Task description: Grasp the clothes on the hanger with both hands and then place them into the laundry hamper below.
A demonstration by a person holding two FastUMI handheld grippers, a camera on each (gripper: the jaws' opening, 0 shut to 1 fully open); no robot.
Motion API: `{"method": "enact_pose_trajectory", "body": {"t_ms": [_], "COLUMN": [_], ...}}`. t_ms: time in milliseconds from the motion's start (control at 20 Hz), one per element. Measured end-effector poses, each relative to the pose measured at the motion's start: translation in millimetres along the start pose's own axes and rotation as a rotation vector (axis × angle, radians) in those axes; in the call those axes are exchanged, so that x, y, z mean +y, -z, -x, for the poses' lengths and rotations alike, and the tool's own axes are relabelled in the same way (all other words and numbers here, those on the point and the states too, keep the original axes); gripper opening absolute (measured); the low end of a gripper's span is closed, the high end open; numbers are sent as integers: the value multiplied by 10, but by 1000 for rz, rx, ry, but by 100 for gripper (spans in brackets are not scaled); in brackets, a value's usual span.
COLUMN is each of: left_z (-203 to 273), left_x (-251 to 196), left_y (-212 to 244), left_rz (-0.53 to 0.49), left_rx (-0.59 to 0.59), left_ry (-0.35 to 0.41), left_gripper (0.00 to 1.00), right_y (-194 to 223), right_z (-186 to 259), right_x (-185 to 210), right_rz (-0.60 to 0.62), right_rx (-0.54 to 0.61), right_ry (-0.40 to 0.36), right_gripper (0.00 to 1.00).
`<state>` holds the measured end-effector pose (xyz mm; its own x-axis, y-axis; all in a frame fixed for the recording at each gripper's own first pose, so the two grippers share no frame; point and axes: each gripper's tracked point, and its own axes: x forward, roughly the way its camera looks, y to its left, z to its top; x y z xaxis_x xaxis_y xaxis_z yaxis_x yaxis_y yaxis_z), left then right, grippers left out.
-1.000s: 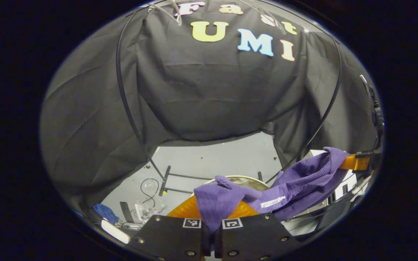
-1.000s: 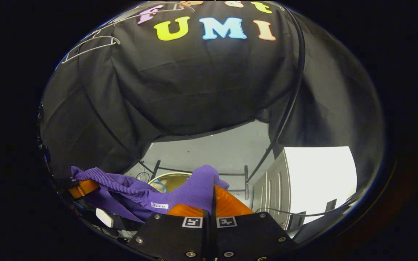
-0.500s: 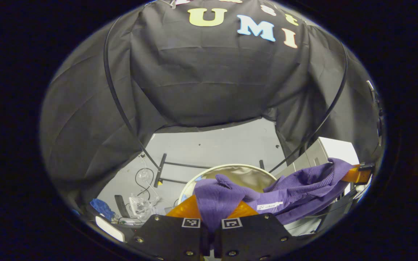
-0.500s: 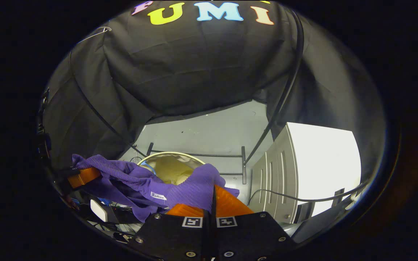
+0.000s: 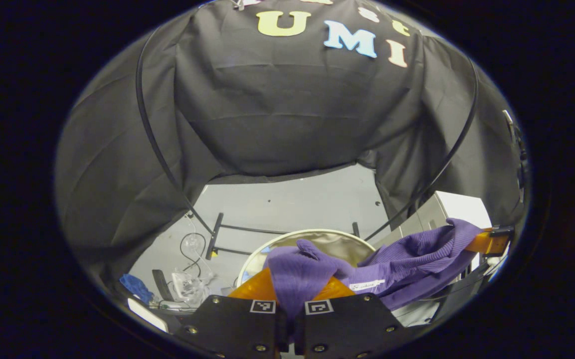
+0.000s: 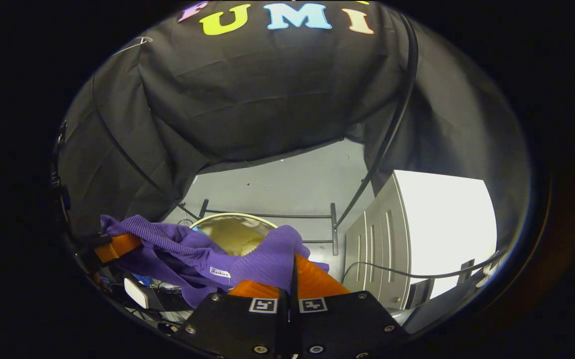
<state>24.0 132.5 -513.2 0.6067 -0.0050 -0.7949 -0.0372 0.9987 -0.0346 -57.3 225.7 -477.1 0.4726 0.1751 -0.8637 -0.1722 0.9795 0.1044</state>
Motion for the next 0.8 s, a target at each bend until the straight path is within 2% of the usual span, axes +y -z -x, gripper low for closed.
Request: {"method": "enact_pose_trajectory", "body": {"t_ms": [100, 150, 250, 300, 400, 450, 500, 550, 600, 650, 700, 750, 800], "left_z": [16, 17, 3, 16, 25, 16, 10, 25, 39, 62, 96, 152, 156], "left_x": [24, 37, 18, 15, 81, 109, 125, 126, 133, 143, 127, 127, 154], "left_y": [16, 20, 44, 59, 38, 69, 88, 122, 148, 150, 168, 158, 175], "left_rz": [2, 3, 5, -3, -23, -27, -27, -21, -11, 0, 7, 8, 4], "left_rx": [2, 6, 14, 15, 12, 17, 19, 22, 26, 25, 23, 19, 14], "left_ry": [-3, -6, 8, 14, 6, -7, -13, -14, -17, -18, -14, -13, -23], "left_gripper": [10, 6, 11, 7, 7, 10, 12, 13, 13, 13, 16, 32, 48], "right_y": [14, 19, 59, 60, 66, 97, 149, 157, 114, 81, 40, 7, -36], "right_z": [6, 13, 25, 36, 46, 44, 45, 79, 109, 136, 162, 206, 237], "right_x": [32, 51, 100, 110, 128, 164, 203, 249, 297, 319, 323, 296, 275], "right_rz": [4, 6, 18, 24, 25, 25, 21, 8, -7, -14, -12, -5, 5], "right_rx": [8, 14, 34, 41, 50, 75, 100, 113, 113, 106, 96, 84, 69], "right_ry": [-3, -6, -15, -15, -19, -33, -47, -66, -80, -87, -86, -81, -76], "right_gripper": [2, 4, 5, 5, 8, 11, 7, 18, 22, 40, 51, 70, 82]}}
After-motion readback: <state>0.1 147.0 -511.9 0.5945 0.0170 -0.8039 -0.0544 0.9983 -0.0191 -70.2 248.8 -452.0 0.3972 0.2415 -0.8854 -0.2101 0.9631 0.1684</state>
